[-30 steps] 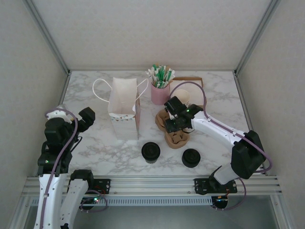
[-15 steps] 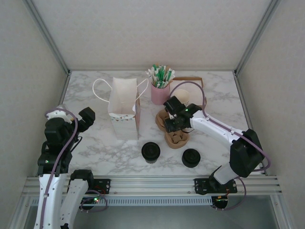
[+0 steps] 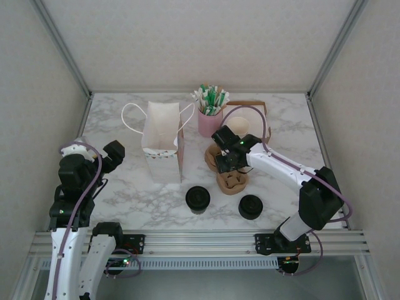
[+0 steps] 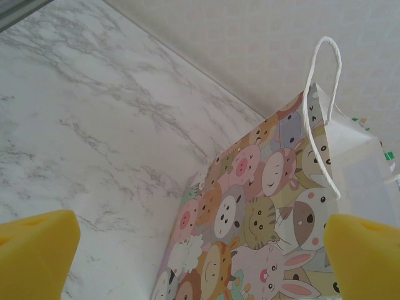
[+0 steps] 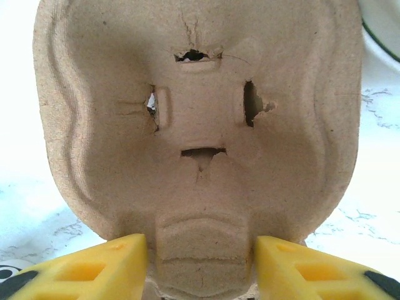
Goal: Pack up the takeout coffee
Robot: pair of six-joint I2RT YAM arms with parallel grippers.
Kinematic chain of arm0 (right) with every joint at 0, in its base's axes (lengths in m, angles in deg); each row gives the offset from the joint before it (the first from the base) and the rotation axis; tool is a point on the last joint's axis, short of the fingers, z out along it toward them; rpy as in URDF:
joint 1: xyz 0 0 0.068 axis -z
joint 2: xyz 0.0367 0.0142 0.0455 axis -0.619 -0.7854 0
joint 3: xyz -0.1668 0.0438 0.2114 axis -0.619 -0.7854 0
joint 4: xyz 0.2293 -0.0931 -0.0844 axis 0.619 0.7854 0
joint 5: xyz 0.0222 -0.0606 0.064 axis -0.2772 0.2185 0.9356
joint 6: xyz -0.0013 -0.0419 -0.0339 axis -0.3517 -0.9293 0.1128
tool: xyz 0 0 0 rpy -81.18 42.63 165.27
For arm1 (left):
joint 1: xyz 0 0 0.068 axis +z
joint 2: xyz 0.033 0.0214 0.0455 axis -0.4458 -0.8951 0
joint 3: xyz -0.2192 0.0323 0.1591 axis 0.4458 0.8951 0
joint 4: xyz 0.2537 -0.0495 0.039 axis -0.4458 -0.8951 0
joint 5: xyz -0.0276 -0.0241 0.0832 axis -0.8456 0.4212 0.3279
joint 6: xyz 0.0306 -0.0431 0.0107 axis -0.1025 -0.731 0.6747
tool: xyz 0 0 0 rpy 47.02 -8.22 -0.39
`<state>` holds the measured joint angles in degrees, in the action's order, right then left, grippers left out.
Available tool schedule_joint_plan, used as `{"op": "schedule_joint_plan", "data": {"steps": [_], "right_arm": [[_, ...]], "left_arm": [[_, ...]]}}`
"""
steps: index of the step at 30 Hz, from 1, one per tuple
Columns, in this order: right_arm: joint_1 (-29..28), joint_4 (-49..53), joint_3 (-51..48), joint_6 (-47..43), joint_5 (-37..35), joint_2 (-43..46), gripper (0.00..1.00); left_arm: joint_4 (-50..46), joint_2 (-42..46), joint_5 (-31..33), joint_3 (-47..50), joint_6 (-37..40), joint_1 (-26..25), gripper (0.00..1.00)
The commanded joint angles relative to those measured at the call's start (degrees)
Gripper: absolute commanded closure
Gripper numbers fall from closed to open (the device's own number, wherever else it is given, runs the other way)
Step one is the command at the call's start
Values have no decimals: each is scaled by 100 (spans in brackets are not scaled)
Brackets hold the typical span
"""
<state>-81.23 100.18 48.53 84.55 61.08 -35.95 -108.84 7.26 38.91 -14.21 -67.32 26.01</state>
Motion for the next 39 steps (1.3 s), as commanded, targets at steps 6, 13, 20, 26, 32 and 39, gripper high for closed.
{"op": "schedule_joint_plan", "data": {"steps": [6, 13, 20, 26, 32, 39], "right_arm": [[-219, 425, 128, 201, -600, -274, 56], [-236, 564, 239, 235, -708, -294, 51], [-241, 766, 334, 358, -755, -399, 51], [-238, 782, 334, 372, -801, -478, 51], [-238, 449, 246, 245, -662, -294, 50], [-237, 79, 184, -220, -480, -151, 50]], "left_arm": [[14, -8, 0, -125, 25, 75, 0], [12, -8, 5, -116, 25, 73, 0], [14, -3, 4, -116, 16, 74, 0], [13, 1, 3, -116, 19, 74, 0], [14, -8, 7, -116, 15, 73, 0], [14, -8, 5, -116, 25, 73, 0]]}}
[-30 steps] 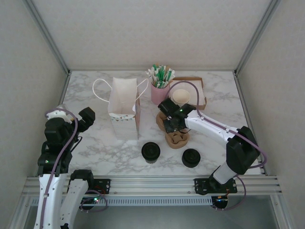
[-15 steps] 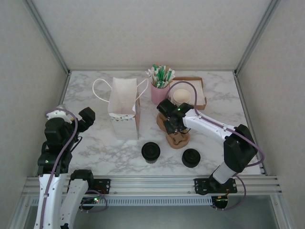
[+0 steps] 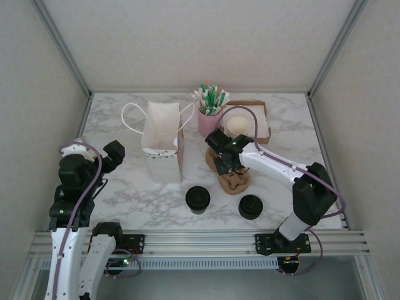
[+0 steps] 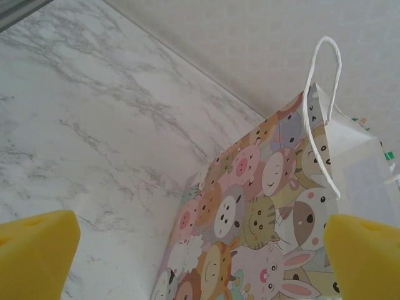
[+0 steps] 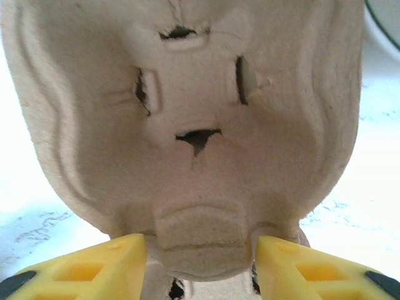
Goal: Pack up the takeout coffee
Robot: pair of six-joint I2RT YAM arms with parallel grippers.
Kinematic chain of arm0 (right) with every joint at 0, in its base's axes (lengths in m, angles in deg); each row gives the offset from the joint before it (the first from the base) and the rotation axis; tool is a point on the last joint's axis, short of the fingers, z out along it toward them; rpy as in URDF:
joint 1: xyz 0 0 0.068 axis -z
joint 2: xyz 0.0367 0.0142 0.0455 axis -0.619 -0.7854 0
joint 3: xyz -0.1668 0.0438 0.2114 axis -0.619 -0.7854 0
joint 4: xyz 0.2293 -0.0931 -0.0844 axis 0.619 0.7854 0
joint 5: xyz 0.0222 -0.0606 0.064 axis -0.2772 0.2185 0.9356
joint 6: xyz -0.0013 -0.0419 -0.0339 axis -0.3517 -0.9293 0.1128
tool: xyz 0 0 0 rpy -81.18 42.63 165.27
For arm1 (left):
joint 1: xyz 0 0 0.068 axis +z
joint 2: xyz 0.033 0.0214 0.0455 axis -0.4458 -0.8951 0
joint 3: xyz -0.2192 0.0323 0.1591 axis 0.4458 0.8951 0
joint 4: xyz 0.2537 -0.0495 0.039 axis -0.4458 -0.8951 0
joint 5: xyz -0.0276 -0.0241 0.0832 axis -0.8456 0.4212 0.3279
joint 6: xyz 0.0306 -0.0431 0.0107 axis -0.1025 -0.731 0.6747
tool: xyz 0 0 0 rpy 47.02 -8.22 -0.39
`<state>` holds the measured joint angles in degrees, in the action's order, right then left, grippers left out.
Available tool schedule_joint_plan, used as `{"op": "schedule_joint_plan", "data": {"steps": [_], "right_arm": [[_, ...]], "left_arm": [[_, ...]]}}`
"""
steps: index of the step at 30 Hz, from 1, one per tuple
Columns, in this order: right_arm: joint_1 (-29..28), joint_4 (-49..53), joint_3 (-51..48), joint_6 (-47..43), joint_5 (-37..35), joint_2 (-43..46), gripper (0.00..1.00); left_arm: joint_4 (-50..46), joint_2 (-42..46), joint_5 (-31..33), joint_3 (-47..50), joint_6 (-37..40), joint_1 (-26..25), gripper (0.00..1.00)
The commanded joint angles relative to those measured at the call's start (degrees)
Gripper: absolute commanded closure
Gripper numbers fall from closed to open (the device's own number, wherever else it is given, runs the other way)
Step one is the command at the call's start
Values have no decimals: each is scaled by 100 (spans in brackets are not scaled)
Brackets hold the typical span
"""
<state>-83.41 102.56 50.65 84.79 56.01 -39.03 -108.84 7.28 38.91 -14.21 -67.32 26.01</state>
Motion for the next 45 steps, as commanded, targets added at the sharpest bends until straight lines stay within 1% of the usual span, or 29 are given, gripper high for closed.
{"op": "schedule_joint_plan", "data": {"steps": [1, 10, 20, 23, 28, 31, 36, 45], "right_arm": [[-24, -160, -19, -292, -19, 132, 50], [5, -134, 16, -411, -231, -30, 54], [16, -98, -32, -391, -190, -134, 53], [17, -118, -100, -352, -183, -153, 51], [17, -142, -175, -324, -237, -191, 51], [24, -120, -186, -306, -309, -201, 53], [35, -164, -185, -281, -231, -188, 58], [32, 111, 64, -190, -53, 336, 60]], "left_arm": [[14, -10, 6, -116, 25, 75, 0], [18, -10, 11, -116, 25, 75, 0], [15, -10, 9, -116, 33, 78, 0], [16, -10, 7, -115, 34, 78, 0], [23, -8, 3, -116, 25, 78, 0], [17, -10, -2, -115, 25, 82, 0], [17, -10, -2, -116, 24, 82, 0], [-37, 23, 76, -184, 31, 82, 0]]}}
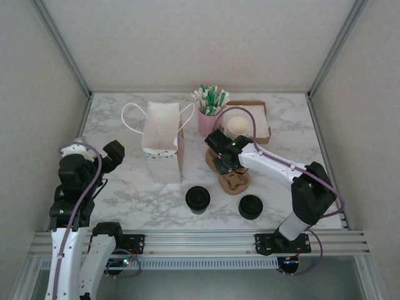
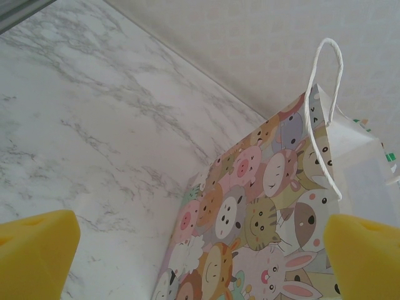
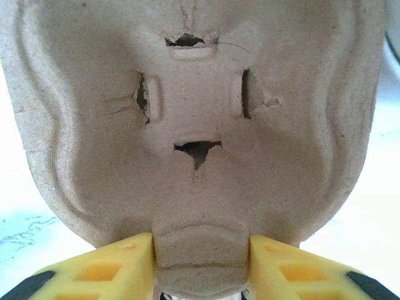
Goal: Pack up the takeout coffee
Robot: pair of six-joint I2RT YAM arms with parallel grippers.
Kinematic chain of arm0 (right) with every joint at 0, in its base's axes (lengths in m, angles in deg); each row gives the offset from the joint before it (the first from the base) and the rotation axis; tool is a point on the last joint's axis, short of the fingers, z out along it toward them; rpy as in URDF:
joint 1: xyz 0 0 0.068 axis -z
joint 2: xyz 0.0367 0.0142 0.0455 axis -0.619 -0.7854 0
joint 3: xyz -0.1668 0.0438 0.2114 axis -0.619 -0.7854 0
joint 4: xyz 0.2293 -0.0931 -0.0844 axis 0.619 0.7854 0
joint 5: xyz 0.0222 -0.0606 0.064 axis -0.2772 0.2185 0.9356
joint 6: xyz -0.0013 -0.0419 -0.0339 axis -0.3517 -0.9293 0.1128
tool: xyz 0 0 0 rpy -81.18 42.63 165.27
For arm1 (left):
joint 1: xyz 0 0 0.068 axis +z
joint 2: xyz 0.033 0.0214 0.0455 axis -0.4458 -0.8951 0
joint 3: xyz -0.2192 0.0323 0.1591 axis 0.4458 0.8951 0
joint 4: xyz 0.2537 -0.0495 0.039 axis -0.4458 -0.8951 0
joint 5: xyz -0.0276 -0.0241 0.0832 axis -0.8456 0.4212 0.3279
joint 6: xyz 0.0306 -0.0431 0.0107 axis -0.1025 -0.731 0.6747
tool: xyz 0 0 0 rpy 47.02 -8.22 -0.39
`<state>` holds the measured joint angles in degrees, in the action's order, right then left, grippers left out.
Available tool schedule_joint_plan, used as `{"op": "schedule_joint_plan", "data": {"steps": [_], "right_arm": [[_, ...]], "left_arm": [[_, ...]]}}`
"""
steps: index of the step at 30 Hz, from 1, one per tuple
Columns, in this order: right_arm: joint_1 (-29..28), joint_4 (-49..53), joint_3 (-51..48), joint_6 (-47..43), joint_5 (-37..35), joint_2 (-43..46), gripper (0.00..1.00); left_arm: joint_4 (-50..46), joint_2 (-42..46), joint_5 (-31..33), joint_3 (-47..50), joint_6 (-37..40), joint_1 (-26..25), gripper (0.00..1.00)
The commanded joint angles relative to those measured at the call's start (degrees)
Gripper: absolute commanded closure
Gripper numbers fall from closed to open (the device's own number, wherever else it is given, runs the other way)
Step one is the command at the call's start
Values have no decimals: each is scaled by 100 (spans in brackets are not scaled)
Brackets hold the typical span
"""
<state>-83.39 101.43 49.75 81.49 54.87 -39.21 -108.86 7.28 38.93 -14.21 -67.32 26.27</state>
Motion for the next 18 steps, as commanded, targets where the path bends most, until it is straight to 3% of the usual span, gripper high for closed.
{"op": "schedule_joint_plan", "data": {"steps": [1, 5, 12, 18], "right_arm": [[29, 275, 190, 166, 120, 457, 60], [25, 485, 305, 287, 191, 729, 60], [32, 626, 384, 443, 245, 1175, 60], [25, 688, 513, 513, 258, 1323, 60]], "left_arm": [[-36, 49, 106, -190, 34, 55, 0], [-83, 103, -97, -327, 5, 56, 0], [-344, -66, -1067, -902, -250, 51, 0], [-1103, -1068, -1621, -2024, 176, 30, 8]]}}
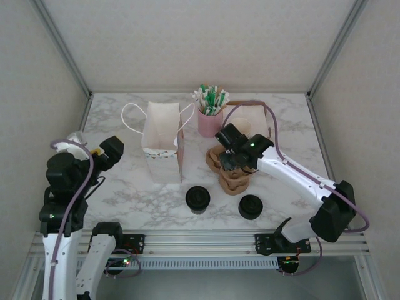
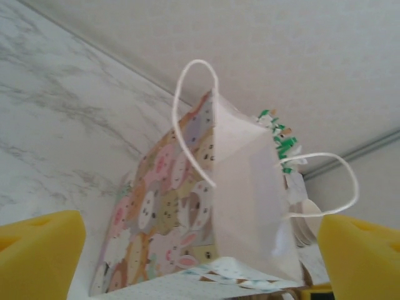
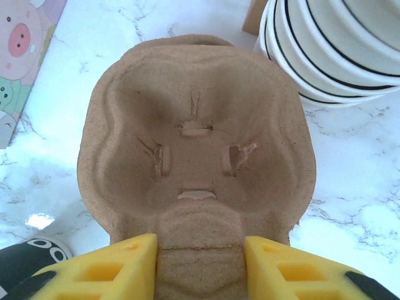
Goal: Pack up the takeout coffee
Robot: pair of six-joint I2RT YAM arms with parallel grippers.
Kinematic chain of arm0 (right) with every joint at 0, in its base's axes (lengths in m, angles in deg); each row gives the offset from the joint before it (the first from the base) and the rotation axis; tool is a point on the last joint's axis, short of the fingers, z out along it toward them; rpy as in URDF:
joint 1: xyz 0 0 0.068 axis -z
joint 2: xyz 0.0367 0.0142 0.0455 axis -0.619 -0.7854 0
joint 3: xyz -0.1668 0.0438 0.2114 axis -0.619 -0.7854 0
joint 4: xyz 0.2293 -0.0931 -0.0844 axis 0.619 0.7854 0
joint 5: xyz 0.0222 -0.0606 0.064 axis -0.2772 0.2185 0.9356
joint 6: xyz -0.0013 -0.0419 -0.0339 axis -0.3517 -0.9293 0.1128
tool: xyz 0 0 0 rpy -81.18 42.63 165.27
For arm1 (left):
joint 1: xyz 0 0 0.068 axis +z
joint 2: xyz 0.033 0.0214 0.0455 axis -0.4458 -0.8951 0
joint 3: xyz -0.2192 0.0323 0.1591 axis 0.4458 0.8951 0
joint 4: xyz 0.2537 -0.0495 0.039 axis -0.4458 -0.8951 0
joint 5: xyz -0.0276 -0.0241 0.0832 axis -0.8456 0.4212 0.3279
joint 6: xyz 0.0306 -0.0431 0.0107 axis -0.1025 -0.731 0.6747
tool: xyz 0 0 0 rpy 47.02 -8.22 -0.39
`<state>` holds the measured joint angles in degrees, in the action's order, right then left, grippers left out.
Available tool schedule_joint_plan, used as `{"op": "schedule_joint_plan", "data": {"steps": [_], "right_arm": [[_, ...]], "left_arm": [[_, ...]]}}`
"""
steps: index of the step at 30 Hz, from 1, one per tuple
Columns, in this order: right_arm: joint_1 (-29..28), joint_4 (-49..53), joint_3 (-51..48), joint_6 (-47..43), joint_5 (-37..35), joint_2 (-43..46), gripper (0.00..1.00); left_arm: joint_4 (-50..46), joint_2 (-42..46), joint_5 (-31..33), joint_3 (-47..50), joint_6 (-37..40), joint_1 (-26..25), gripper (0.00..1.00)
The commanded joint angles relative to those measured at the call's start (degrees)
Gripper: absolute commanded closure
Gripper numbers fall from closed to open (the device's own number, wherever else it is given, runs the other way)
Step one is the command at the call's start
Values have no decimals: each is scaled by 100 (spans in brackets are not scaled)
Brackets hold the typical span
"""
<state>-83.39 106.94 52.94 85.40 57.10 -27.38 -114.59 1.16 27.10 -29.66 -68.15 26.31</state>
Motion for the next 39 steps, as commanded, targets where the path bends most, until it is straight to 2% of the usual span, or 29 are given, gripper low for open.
{"op": "schedule_joint_plan", "data": {"steps": [1, 4, 9, 12, 14, 18, 23, 26, 30, 31, 35, 39], "right_arm": [[29, 138, 197, 134, 53, 178, 60], [34, 75, 138, 149, 94, 232, 60], [40, 28, -123, 246, 215, 219, 61], [35, -1, -317, 375, 306, 222, 61], [33, -98, -468, 445, 434, 247, 61], [36, -201, -647, 493, 538, 199, 61], [35, -298, -746, 494, 569, 124, 60], [31, -339, -778, 490, 571, 97, 60], [35, -357, -811, 495, 537, 91, 60], [39, -356, -815, 503, 519, 97, 59], [37, -391, -892, 565, 508, 107, 59], [40, -442, -955, 610, 537, 76, 59]], "left_arm": [[-805, -760, -453, -736, 384, 16, 10], [-1392, -1509, -235, -1378, 722, -99, 11], [-1554, -2282, 364, -1836, 1094, -220, 8], [-1694, -2783, 374, -2051, 1204, -222, 8], [-1697, -3035, 273, -2111, 1203, -230, 8], [-1521, -3330, -425, -2122, 1158, -280, 7], [-1547, -3634, -646, -2131, 1241, -501, 12], [-1598, -3821, -632, -2139, 1251, -686, 23], [-1652, -3942, -504, -2105, 1163, -985, 31], [-1628, -3935, -447, -2068, 1100, -1053, 36], [-1519, -3813, -303, -1867, 705, -1207, 52], [-1385, -3549, -52, -1598, 182, -1267, 62]]}}
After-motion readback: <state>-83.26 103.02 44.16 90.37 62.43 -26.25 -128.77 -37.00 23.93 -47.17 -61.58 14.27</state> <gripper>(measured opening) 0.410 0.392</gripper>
